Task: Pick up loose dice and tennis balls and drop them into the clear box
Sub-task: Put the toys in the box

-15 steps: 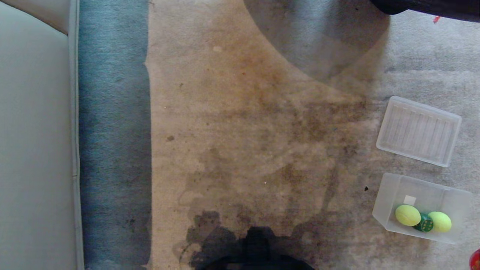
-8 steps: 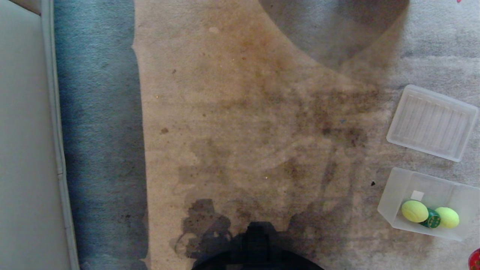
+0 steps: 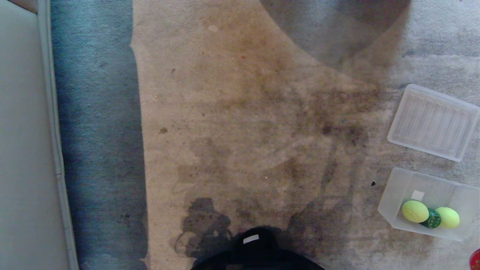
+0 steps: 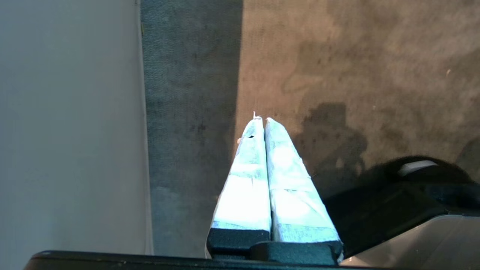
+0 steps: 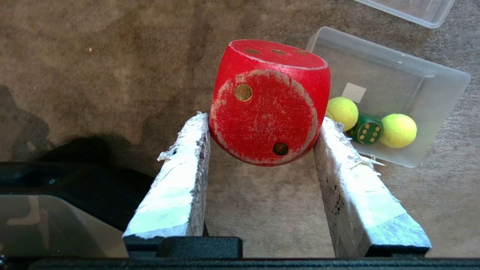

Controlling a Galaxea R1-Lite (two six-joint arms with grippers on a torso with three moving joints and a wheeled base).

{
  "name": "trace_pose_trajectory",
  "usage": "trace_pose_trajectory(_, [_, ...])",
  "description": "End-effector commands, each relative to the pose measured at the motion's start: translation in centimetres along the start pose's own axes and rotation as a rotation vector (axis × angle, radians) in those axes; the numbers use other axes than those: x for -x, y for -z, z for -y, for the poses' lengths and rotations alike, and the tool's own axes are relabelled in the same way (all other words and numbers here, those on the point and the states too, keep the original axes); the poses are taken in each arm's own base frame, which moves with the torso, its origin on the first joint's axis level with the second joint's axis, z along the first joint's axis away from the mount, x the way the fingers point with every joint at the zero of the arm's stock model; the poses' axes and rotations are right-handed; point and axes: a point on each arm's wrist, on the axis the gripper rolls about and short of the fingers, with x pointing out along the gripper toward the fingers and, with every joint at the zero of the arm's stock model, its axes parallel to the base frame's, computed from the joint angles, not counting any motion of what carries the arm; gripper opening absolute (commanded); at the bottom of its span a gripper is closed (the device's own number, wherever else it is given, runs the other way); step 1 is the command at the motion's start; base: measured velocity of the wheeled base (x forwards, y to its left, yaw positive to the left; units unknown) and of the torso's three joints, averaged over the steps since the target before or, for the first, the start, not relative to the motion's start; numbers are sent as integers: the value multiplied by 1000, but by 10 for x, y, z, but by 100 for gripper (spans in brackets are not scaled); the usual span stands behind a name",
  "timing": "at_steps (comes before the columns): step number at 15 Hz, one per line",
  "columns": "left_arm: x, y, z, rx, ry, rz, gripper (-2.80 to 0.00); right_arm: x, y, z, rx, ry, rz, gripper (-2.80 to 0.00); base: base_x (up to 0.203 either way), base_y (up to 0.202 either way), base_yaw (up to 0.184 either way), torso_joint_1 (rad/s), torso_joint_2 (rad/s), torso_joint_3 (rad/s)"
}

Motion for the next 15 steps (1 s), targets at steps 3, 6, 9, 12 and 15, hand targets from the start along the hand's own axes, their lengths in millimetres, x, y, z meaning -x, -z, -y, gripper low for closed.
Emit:
trace_pose_trajectory(3, [0, 0, 0, 1, -1, 1, -280, 0, 1, 0, -1, 0, -1, -280, 1, 6, -71, 1, 1, 0])
trace_pose_trajectory(6, [0, 0, 0, 1, -1, 1, -280, 0, 1, 0, -5, 0, -2, -280, 1, 10, -164, 1, 3, -1])
trace_pose_trajectory(9, [0, 0, 0, 1, -1, 1, -280, 0, 1, 0, -5, 0, -2, -280, 2, 5, -123, 1, 2, 4])
trace_pose_trajectory(12, [0, 0, 0, 1, -1, 1, -280, 0, 1, 0, -4, -2, -2, -280, 0, 0, 0, 0, 0, 0])
trace_pose_trajectory(15, [0, 0, 0, 1, -1, 1, -280, 0, 1, 0, -1, -1, -1, -280, 0, 0, 0, 0, 0, 0])
